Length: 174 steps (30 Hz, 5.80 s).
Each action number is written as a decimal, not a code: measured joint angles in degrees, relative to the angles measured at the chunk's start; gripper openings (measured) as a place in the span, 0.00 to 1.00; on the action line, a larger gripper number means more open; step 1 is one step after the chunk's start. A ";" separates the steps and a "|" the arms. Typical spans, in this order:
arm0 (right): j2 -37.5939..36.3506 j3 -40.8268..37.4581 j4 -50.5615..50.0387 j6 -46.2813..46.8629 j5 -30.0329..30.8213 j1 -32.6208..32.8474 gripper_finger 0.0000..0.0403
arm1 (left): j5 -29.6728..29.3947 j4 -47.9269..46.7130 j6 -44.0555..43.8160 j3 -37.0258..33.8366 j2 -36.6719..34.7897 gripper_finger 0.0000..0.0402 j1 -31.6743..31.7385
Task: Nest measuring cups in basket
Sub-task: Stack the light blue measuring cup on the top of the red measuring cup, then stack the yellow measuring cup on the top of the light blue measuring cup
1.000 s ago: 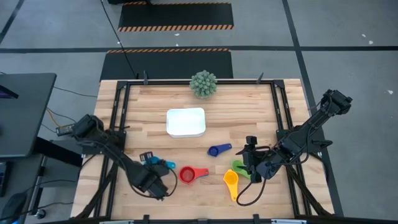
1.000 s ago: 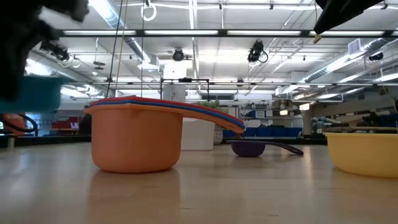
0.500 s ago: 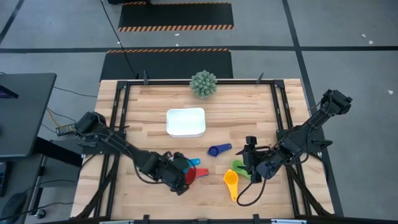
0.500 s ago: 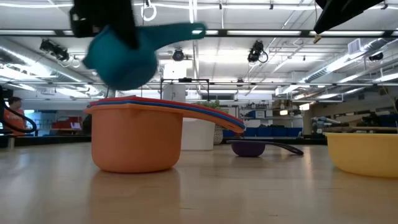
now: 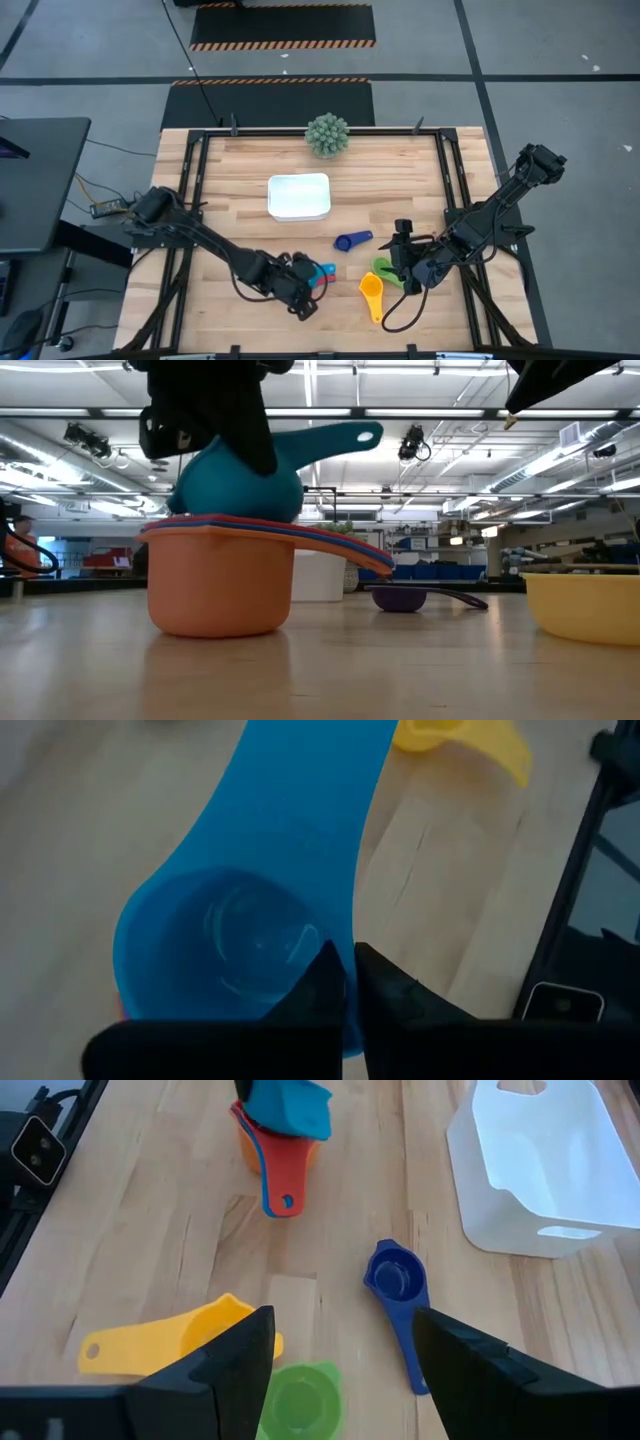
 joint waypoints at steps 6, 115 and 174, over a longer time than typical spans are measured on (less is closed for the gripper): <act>0.00 0.00 0.08 -0.09 0.00 0.00 0.61 | 0.40 -2.45 1.62 0.00 0.38 0.05 -0.15; 7.35 -2.29 -7.38 20.60 1.21 6.68 0.61 | 0.81 -1.73 61.55 25.28 21.97 0.52 6.14; 7.49 -4.63 -1.49 19.48 2.23 8.35 0.61 | -0.65 -1.79 65.27 25.42 24.59 0.02 7.92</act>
